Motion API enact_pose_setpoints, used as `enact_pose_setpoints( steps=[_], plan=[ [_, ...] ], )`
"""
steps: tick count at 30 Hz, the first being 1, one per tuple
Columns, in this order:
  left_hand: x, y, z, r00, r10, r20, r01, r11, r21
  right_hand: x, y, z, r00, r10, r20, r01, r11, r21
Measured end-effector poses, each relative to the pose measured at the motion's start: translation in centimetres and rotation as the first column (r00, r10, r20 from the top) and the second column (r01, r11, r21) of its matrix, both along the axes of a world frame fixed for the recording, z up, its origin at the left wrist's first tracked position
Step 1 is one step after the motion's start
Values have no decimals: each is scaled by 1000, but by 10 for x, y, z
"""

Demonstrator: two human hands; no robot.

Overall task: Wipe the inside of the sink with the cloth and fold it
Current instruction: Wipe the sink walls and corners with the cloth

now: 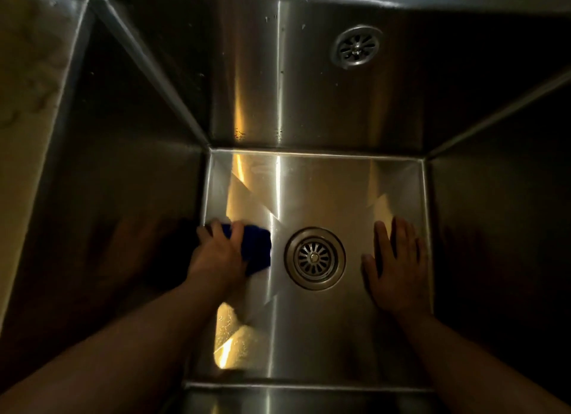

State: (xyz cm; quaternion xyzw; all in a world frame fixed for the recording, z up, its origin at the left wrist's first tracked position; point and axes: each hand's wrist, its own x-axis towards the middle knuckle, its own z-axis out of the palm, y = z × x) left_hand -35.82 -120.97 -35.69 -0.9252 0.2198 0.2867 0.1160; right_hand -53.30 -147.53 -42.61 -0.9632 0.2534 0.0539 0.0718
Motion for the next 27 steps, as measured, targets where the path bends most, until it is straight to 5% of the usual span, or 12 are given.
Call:
enact_pose_setpoints(
  steps=[9,16,22,27],
  plan=[
    [-111,37,10,902,-187,-389,252,960,123,1,4,8,1000,-24,11,24,999,33],
    [-116,41,11,832,-291,-472,371,925,84,0,1,5,999,-24,23,23,999,23],
    [-109,35,13,787,-254,-562,322,947,22,-3,-2,-5,999,-17,42,18,1000,-12],
    [-97,7,26,875,-38,-482,-35,989,-143,-3,-3,-8,999,-9,31,10,999,-34]
  ],
)
